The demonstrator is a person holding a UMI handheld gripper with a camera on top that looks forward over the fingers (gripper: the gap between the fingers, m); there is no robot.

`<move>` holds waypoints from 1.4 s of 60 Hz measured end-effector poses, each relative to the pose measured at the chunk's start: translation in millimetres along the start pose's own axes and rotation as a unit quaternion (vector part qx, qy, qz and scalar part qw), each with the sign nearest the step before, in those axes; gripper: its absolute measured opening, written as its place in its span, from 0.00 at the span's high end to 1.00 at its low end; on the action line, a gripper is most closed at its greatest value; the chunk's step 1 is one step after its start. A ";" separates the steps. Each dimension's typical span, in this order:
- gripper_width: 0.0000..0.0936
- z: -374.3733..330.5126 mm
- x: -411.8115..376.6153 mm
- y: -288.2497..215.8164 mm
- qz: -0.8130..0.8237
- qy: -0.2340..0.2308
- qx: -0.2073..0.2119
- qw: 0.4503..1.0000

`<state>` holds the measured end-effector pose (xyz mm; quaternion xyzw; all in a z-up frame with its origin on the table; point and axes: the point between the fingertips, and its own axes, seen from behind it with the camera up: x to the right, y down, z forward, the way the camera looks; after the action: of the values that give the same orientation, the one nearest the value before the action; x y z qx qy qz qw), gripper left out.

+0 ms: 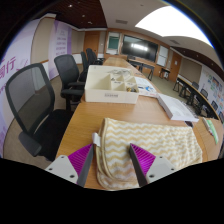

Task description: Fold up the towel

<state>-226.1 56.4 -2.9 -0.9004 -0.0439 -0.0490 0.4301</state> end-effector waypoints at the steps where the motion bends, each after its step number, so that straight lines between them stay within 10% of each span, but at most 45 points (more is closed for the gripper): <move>1: 0.28 0.1 -0.3 0.9 -0.001 0.000 -0.003 1.000; 13: 0.92 3.7 14.9 -2.5 -0.033 0.018 -0.005 0.999; 22: 0.95 -8.8 5.0 -5.3 -0.020 -0.016 -0.015 1.000; 36: 0.95 -110.1 -33.2 -83.0 0.126 -0.190 0.026 0.973; 46: 0.94 -100.7 40.1 -88.3 0.162 -0.169 0.039 0.972; 55: 0.78 -49.9 111.7 -33.7 0.144 -0.122 -0.009 0.982; 66: 0.09 -48.2 186.9 -20.9 0.084 -0.053 0.000 0.995; 84: 0.09 -159.3 188.3 -37.4 0.027 -0.029 0.029 0.999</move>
<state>-52.0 -37.3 149.2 -0.8893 -0.0336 -0.0096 0.4560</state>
